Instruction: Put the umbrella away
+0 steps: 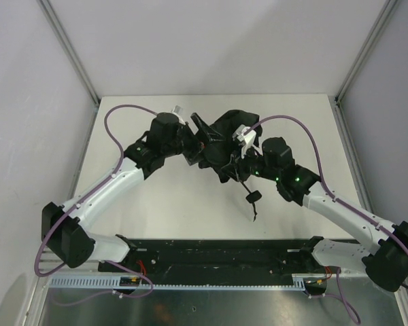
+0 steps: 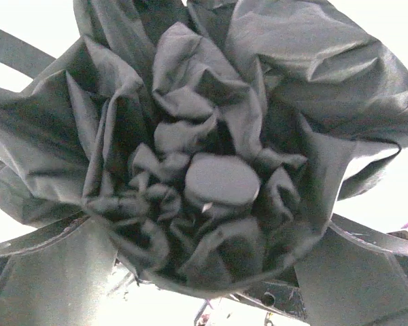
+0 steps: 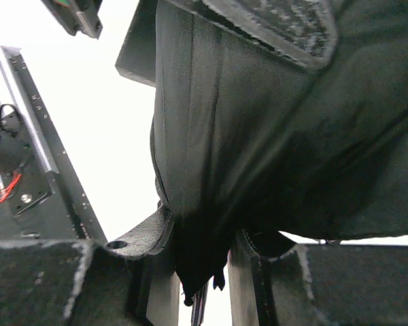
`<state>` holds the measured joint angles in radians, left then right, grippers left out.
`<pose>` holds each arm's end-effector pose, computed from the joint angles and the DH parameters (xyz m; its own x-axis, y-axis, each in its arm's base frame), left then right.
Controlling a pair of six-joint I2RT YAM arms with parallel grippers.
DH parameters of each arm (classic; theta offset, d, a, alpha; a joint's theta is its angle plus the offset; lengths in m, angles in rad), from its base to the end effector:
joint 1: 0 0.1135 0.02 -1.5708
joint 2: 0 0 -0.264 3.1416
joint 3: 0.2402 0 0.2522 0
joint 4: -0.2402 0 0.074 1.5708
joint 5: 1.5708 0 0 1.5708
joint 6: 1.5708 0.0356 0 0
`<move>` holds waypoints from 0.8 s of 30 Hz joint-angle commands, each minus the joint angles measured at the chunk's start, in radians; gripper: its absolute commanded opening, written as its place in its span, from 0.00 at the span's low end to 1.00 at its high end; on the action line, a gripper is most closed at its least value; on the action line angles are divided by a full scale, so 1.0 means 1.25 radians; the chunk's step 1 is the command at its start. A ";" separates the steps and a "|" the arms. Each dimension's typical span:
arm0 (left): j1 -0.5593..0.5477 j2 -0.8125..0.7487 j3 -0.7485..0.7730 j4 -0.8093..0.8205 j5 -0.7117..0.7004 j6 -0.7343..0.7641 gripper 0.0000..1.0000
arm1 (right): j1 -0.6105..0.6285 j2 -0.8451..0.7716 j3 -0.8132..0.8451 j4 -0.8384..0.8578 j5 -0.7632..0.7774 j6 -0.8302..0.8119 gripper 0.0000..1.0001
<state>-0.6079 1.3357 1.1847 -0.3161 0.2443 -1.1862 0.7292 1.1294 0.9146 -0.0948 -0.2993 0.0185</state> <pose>0.2468 -0.1822 0.3438 -0.8167 -0.5275 -0.2340 -0.0682 0.4909 -0.8685 0.1885 0.1825 0.3257 -0.2428 -0.1932 -0.9506 -0.8417 0.5291 0.1074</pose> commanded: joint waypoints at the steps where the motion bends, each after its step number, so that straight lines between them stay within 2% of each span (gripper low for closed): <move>1: -0.006 0.011 0.043 0.094 0.002 0.052 0.94 | 0.018 -0.011 0.051 0.115 -0.246 0.033 0.00; 5: -0.008 0.000 0.001 0.188 0.044 0.039 0.67 | 0.019 -0.006 0.051 0.113 -0.269 0.047 0.00; 9: -0.008 -0.041 -0.065 0.311 0.045 0.045 0.31 | 0.016 -0.011 0.051 0.089 -0.234 0.071 0.00; 10: -0.008 -0.058 -0.086 0.356 0.040 0.055 0.18 | 0.006 -0.014 0.052 0.068 -0.219 0.103 0.02; 11: -0.007 -0.070 -0.095 0.384 0.038 0.077 0.10 | -0.005 -0.017 0.054 0.044 -0.197 0.136 0.13; 12: -0.007 -0.082 -0.097 0.398 0.034 0.104 0.06 | -0.015 -0.022 0.056 0.014 -0.172 0.168 0.30; 13: -0.007 -0.093 -0.097 0.405 0.027 0.134 0.04 | -0.029 -0.027 0.057 -0.021 -0.150 0.202 0.46; 14: -0.007 -0.105 -0.096 0.409 0.018 0.164 0.02 | -0.045 -0.035 0.056 -0.056 -0.134 0.237 0.57; 16: -0.008 -0.130 -0.096 0.418 0.000 0.230 0.00 | -0.066 -0.061 0.056 -0.114 -0.130 0.283 0.72; 18: -0.007 -0.147 -0.098 0.453 0.013 0.297 0.00 | -0.069 -0.091 0.056 -0.134 -0.139 0.317 0.91; 21: -0.005 -0.172 -0.102 0.484 0.035 0.376 0.00 | -0.083 -0.130 0.057 -0.135 -0.177 0.378 0.98; 24: -0.006 -0.220 -0.140 0.504 -0.036 0.373 0.00 | -0.103 -0.158 0.062 -0.110 -0.175 0.443 0.99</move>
<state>-0.6147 1.1618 1.0397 0.1383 0.2714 -0.8200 0.6289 0.9863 0.9356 -0.2459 -0.4812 0.4206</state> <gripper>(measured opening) 0.435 0.986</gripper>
